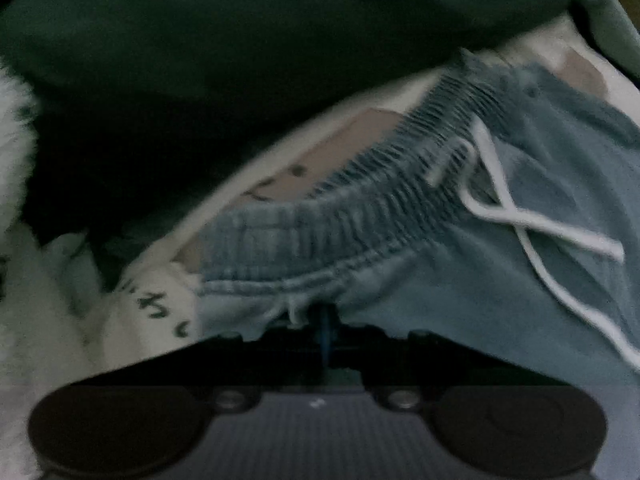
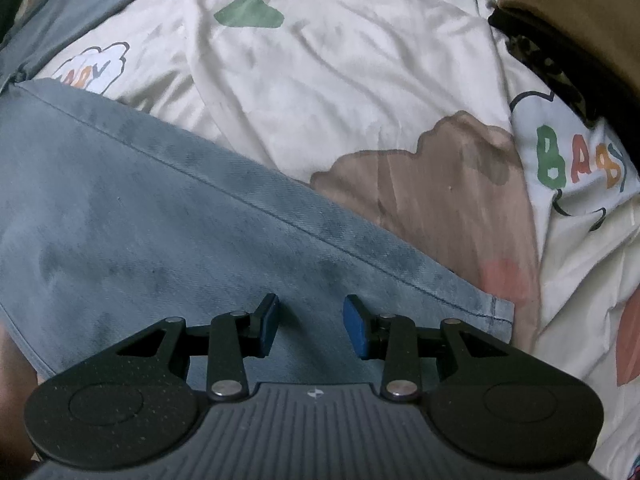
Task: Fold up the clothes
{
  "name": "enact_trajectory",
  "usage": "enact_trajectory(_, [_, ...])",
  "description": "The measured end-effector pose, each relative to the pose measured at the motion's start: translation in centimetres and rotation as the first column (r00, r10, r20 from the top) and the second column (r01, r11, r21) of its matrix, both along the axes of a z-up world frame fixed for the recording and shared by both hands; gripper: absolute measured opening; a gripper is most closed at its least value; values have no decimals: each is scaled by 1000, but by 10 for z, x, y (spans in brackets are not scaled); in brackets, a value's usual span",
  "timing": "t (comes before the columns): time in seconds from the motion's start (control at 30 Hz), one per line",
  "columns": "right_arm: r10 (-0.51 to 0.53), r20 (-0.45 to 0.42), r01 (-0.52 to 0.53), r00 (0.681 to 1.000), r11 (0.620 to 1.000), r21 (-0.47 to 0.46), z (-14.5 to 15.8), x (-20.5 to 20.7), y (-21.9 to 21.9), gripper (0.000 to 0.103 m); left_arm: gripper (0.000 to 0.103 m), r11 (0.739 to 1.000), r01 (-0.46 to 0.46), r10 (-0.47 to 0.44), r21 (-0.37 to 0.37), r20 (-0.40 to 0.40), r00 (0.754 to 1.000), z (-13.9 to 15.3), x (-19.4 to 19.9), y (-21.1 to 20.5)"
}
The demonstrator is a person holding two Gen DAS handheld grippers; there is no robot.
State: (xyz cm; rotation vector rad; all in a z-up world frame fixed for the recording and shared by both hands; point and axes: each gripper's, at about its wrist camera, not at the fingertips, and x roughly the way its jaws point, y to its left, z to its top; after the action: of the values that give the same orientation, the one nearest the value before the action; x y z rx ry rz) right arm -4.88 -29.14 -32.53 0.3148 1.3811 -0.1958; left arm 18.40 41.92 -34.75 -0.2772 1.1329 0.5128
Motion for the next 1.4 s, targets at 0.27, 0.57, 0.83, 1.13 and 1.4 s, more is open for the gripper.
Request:
enact_trajectory(0.27, [-11, 2, 11, 1000, 1000, 18, -2, -7, -5, 42, 47, 987, 139, -133, -82, 74, 988, 57, 15, -33])
enact_trajectory(0.57, [-2, -1, 2, 1000, 1000, 19, -5, -11, -6, 43, 52, 960, 230, -199, -162, 185, 962, 57, 87, -85])
enact_trajectory(0.83, [18, -6, -18, 1000, 1000, 20, -6, -13, -7, 43, 42, 935, 310, -281, -171, 174, 944, 33, 139, -119])
enact_trajectory(1.13, [6, -19, -6, 1000, 1000, 15, -5, -4, -9, 46, 37, 934, 345, -334, -88, 121, 935, 9, 173, -122])
enact_trajectory(1.4, [14, -34, -13, 999, 1000, 20, -6, 0, -7, 55, 24, 965, 249, -237, -79, 139, 962, 26, 205, -75])
